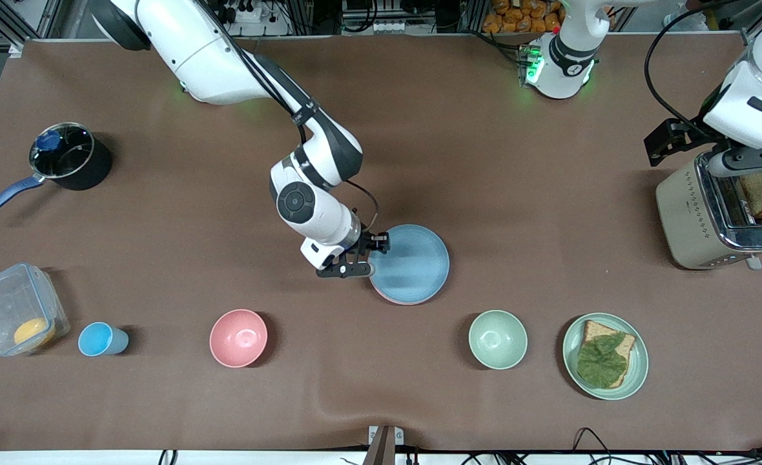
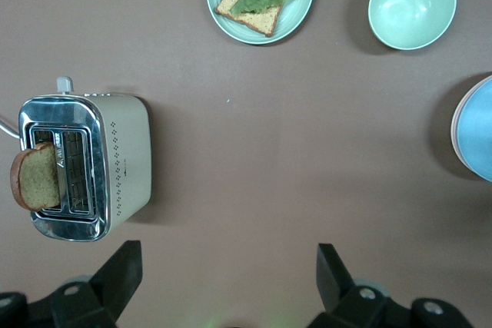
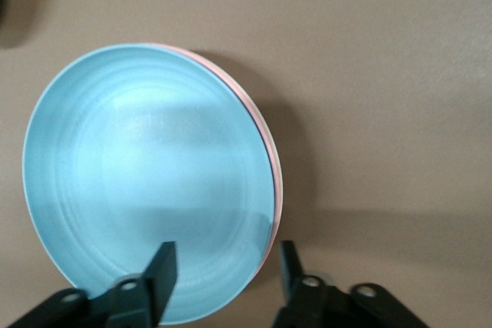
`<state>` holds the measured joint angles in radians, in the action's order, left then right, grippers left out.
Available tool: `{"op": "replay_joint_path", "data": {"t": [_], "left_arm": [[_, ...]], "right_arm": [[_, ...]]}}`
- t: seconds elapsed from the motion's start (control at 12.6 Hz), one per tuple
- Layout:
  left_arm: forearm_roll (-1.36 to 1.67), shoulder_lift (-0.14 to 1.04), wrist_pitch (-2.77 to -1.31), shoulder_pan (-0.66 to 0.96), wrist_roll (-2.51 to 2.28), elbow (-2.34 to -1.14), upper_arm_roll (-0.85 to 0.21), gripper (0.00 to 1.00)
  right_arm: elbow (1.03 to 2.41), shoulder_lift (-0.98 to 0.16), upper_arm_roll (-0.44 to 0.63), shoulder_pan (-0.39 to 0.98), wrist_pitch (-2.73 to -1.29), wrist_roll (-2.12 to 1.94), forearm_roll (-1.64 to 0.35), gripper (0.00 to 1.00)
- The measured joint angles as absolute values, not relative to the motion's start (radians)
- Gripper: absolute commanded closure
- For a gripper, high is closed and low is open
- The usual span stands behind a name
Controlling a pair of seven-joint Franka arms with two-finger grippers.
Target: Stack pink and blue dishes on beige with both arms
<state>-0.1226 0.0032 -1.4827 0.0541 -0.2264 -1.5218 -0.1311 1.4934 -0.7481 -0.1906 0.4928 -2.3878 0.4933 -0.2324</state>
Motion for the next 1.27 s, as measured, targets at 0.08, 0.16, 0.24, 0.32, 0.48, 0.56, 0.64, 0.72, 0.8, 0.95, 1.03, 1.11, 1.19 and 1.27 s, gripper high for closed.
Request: {"op": "replay_joint_path", "data": {"t": [0.08,0.16,0.24,0.32,0.48,0.56,0.64,0.72,0.8,0.95,1.03,1.11,1.19,1.27], "left_arm": [[-0.123,0.003,-1.482,0.052,-0.226,-1.522,-0.13,0.0],[-0.123,0.003,-1.481,0.051,-0.226,-1.522,-0.129,0.0],[-0.123,0.003,-1.48,0.05,-0.226,-1.522,-0.128,0.0],[-0.123,0.003,-1.479,0.05,-0.226,-1.522,-0.127,0.0],[-0.123,0.003,-1.479,0.05,-0.226,-1.522,-0.127,0.0],[-0.123,0.003,-1.479,0.05,-0.226,-1.521,-0.127,0.0],[-0.123,0.003,-1.479,0.05,-0.226,-1.521,-0.127,0.0],[-0.123,0.003,-1.479,0.051,-0.226,-1.52,-0.128,0.0],[-0.123,0.003,-1.479,0.051,-0.226,-1.52,-0.128,0.0],[-0.123,0.003,-1.479,0.052,-0.226,-1.521,-0.129,0.0],[-0.123,0.003,-1.479,0.052,-0.226,-1.521,-0.13,0.0],[-0.123,0.003,-1.479,0.053,-0.226,-1.521,-0.131,0.0],[-0.123,0.004,-1.479,0.053,-0.226,-1.521,-0.132,0.0],[-0.123,0.004,-1.48,0.052,-0.226,-1.521,-0.132,0.0]], "right_arm": [[1.481,-0.747,-0.185,0.489,-2.388,0.493,-0.232,0.0],[1.467,-0.742,-0.18,0.476,-2.381,0.493,-0.231,0.0],[1.452,-0.731,-0.178,0.452,-2.35,0.488,-0.225,0.0],[1.437,-0.713,-0.176,0.422,-2.3,0.475,-0.211,0.0],[1.421,-0.652,-0.174,0.348,-2.154,0.402,-0.184,0.0],[1.421,-0.615,-0.172,0.298,-2.067,0.333,-0.171,0.0],[1.421,-0.564,-0.17,0.213,-1.954,0.22,-0.168,0.0],[1.421,-0.534,-0.169,0.165,-1.894,0.164,-0.148,0.0],[1.422,-0.498,-0.169,0.117,-1.826,0.11,-0.102,0.0],[1.447,-0.41,-0.168,0.017,-1.726,-0.014,-0.054,0.0],[1.479,-0.357,-0.169,-0.037,-1.695,-0.079,-0.052,0.0],[1.519,-0.301,-0.169,-0.08,-1.676,-0.122,-0.052,0.0],[1.561,-0.239,-0.169,-0.109,-1.664,-0.144,-0.051,0.0],[1.596,-0.18,-0.169,-0.122,-1.659,-0.152,-0.047,0.0]]}}
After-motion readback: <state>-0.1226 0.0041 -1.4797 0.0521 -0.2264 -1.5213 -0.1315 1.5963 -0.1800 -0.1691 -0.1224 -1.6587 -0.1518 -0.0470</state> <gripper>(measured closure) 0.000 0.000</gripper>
